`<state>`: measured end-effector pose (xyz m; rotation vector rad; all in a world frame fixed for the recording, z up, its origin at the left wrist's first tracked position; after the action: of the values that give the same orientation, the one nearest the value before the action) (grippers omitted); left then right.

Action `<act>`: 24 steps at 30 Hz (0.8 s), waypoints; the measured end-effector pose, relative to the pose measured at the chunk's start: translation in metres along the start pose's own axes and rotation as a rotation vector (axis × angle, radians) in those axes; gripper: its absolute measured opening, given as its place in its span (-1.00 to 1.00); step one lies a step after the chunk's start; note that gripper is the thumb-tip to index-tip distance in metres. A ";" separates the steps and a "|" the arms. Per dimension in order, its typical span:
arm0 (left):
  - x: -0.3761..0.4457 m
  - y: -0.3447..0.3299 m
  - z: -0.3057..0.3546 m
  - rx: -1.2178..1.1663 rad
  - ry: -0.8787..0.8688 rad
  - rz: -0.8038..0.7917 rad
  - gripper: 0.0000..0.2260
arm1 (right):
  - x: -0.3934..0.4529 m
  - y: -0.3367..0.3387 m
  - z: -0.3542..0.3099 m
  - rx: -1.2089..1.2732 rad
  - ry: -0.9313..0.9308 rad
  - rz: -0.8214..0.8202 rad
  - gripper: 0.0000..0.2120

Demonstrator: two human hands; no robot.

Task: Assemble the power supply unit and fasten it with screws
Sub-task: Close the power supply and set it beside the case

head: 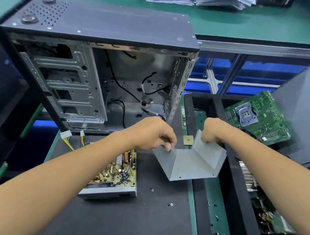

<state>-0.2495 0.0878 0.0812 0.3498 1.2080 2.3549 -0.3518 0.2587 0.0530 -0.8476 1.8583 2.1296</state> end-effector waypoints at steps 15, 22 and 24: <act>-0.057 0.038 -0.034 -0.749 0.252 0.287 -0.78 | -0.016 0.014 -0.044 0.394 0.270 -0.403 -0.79; -0.102 0.047 -0.059 -1.016 0.446 0.548 -0.67 | -0.032 0.018 -0.074 0.964 0.139 -0.527 -0.44; -0.113 0.049 -0.064 -1.071 0.531 0.603 -0.72 | -0.038 0.018 -0.088 1.039 0.127 -0.515 -0.35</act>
<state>-0.1937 -0.0392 0.0827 -0.3513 -0.1973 3.3203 -0.3036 0.1794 0.0842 -1.0008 2.0959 0.6496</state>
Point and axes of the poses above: each hand's wrist, its own x-axis towards the middle knuckle, its own y-axis out of the back of the hand, z = x × y, the point moved 4 cm from there along x, towards the middle knuckle, and after that the axes turned 3 degrees about -x, right-handed, at the moved point
